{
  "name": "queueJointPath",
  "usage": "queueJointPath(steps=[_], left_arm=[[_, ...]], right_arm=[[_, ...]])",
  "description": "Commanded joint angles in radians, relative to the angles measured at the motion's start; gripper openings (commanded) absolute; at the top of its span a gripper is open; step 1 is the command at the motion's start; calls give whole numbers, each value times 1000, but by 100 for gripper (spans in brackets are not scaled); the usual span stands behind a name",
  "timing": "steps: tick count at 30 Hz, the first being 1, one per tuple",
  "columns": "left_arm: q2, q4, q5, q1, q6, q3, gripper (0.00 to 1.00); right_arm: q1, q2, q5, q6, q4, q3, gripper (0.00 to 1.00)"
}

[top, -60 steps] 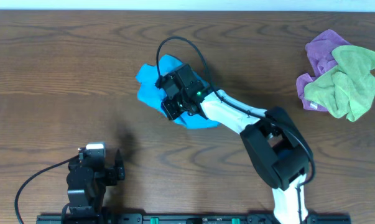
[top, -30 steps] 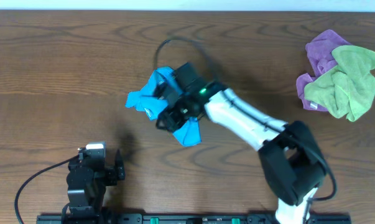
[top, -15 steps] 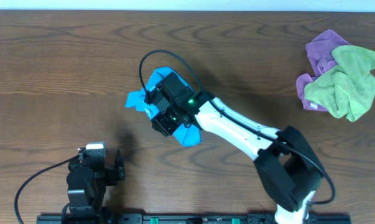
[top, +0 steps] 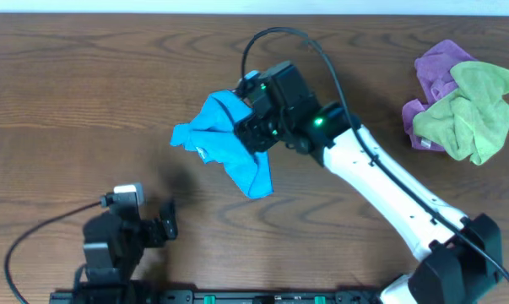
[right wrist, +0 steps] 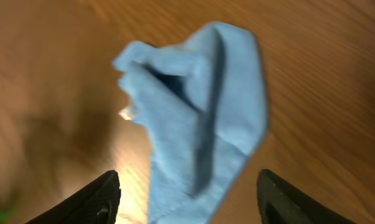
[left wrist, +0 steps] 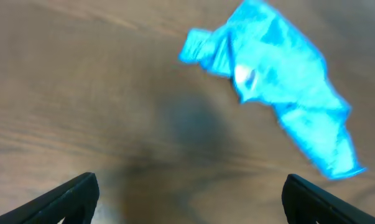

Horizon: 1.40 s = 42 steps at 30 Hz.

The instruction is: Fold the cloth

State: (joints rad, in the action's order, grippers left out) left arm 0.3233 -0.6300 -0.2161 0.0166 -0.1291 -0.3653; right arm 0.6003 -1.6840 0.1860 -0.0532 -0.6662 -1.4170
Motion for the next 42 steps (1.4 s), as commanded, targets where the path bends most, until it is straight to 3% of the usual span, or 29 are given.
queueJointPath(steps=[1,7,9,12,18,33,42], left_arm=[[171,-3,-74,-5,-65,-128,95],[543,-92,-309,-5,-115,-316,95],[652,-80,-458,-5,-115,-344,95],[782,-34,-562,-5,-145,-345,95],[986,21,-563,-5,-340,-344,95],[1197,416,-566,-5,-344,-344,97],[1266,529,-560,-51,-348,-344,100]], right_arm=[[-41,-1,-13,-21,-14,-3,69],[-117,-1,-13,-21,-77,18,69],[-140,-1,-1,-21,-100,29,68],[-169,-1,23,-21,-110,53,67],[-191,-1,32,-21,-120,114,66],[-191,-1,58,-21,-139,123,68],[-191,-1,58,-21,-138,123,69]])
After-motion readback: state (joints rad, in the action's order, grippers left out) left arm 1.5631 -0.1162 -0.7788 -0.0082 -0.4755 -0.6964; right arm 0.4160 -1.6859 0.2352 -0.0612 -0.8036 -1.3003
